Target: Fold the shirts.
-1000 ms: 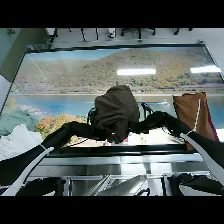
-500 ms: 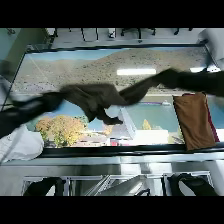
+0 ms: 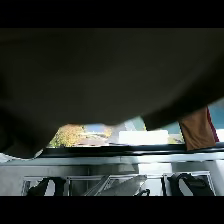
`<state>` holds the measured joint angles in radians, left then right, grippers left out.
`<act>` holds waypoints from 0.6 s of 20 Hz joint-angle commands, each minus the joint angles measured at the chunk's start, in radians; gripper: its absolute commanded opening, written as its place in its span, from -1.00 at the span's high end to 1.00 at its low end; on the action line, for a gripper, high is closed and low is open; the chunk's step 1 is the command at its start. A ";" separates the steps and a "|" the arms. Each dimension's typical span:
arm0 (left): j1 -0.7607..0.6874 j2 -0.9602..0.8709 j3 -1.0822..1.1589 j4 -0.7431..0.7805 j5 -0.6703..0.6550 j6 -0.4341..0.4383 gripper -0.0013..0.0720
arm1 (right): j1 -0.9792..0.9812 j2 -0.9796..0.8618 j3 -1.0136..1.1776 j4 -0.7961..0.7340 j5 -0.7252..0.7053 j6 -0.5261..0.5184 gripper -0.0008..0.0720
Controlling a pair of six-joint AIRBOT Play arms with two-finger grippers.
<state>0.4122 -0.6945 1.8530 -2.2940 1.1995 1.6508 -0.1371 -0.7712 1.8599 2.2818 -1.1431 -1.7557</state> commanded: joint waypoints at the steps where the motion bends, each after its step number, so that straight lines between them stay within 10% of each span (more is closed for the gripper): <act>1: -0.067 -0.183 0.085 -0.115 0.139 0.009 0.92 | -0.003 -0.082 -0.005 0.003 -0.038 -0.003 0.93; 7: -0.515 -0.577 -0.233 0.099 0.066 0.114 0.92 | 0.053 -0.375 -0.275 0.019 0.017 -0.056 0.93; 12: -0.520 -1.082 -0.141 0.157 -0.126 0.115 0.92 | 0.051 -0.752 -0.417 -0.010 0.266 -0.055 0.93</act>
<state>-0.0887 -1.5097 1.6566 -2.1723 1.1736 1.7542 -0.0898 -1.3209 1.5063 2.2776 -1.0084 -1.8042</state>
